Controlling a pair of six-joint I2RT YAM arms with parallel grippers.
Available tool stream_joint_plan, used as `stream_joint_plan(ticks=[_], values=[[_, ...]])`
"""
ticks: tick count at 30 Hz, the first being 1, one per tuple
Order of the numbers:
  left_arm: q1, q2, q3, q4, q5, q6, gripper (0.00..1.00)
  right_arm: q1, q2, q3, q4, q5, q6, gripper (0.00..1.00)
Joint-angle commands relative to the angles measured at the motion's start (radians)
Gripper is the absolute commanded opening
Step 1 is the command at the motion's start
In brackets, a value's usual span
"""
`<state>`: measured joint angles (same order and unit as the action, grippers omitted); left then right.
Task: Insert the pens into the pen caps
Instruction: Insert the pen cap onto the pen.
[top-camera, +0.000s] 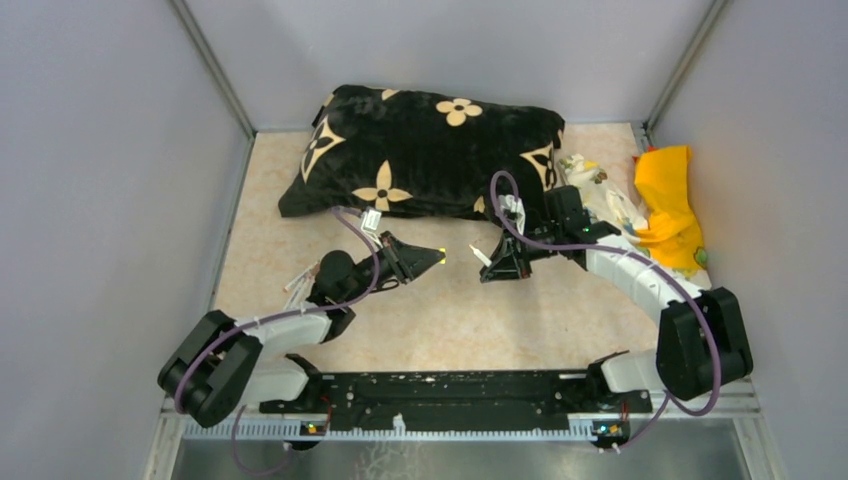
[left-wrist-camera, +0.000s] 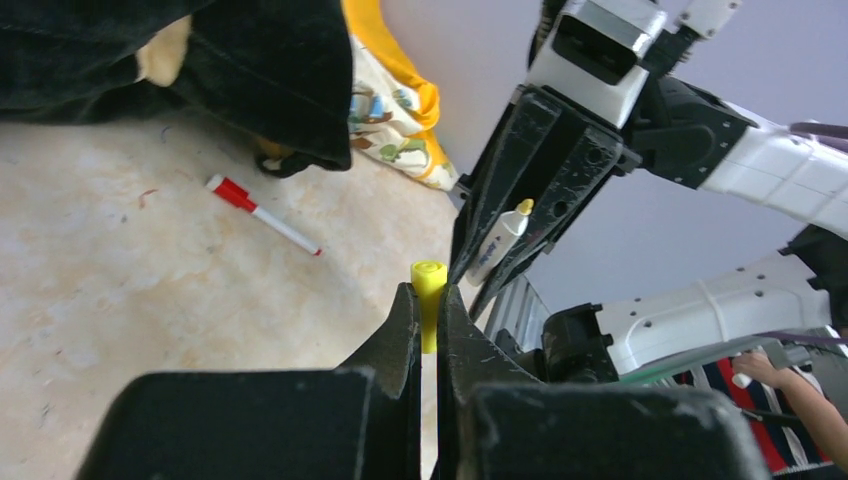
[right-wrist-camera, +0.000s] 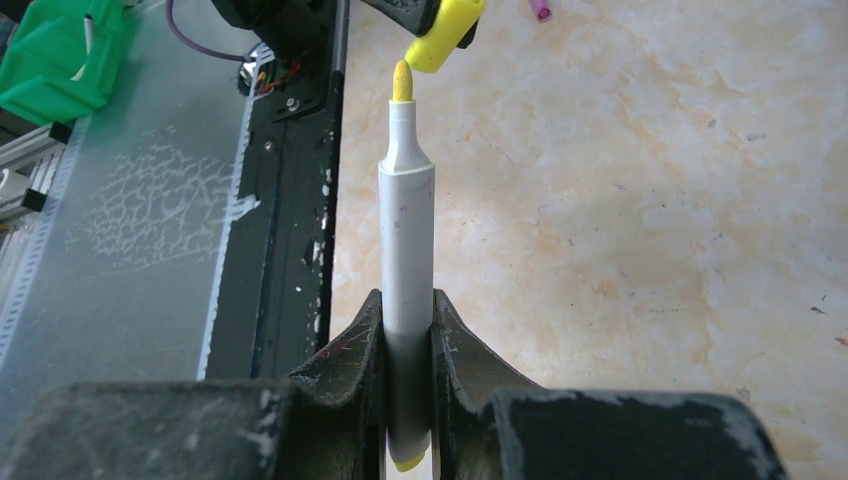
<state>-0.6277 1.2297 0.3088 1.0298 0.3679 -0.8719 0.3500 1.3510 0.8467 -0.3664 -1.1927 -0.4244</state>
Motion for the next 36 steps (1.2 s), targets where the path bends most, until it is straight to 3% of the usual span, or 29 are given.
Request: stream_joint_plan(ticks=[1, 7, 13, 22, 28, 32, 36], values=[[-0.041, -0.007, -0.033, 0.152, -0.002, 0.042, 0.00, -0.003, -0.046, 0.045, 0.010, -0.063, -0.010, 0.00], [-0.124, -0.075, -0.102, 0.207, -0.104, 0.142, 0.00, -0.004, -0.046, 0.040, -0.005, -0.066, -0.034, 0.00], [-0.136, -0.126, -0.127, 0.229, -0.152, 0.201, 0.00, -0.008, -0.034, 0.046, -0.072, -0.053, -0.121, 0.00], [-0.168, -0.053, -0.129, 0.432, -0.228, 0.145, 0.00, -0.034, -0.012, 0.052, -0.143, -0.076, -0.213, 0.00], [-0.180, -0.006, -0.087, 0.439, -0.315, 0.120, 0.00, -0.063, -0.020, 0.050, -0.141, -0.089, -0.213, 0.00], [-0.194, 0.005, -0.057, 0.405, -0.343, 0.103, 0.00, -0.063, -0.037, 0.035, -0.076, -0.067, -0.149, 0.00], [-0.209, 0.013, -0.044, 0.401, -0.410, 0.083, 0.00, -0.063, -0.058, -0.026, 0.116, -0.039, 0.047, 0.00]])
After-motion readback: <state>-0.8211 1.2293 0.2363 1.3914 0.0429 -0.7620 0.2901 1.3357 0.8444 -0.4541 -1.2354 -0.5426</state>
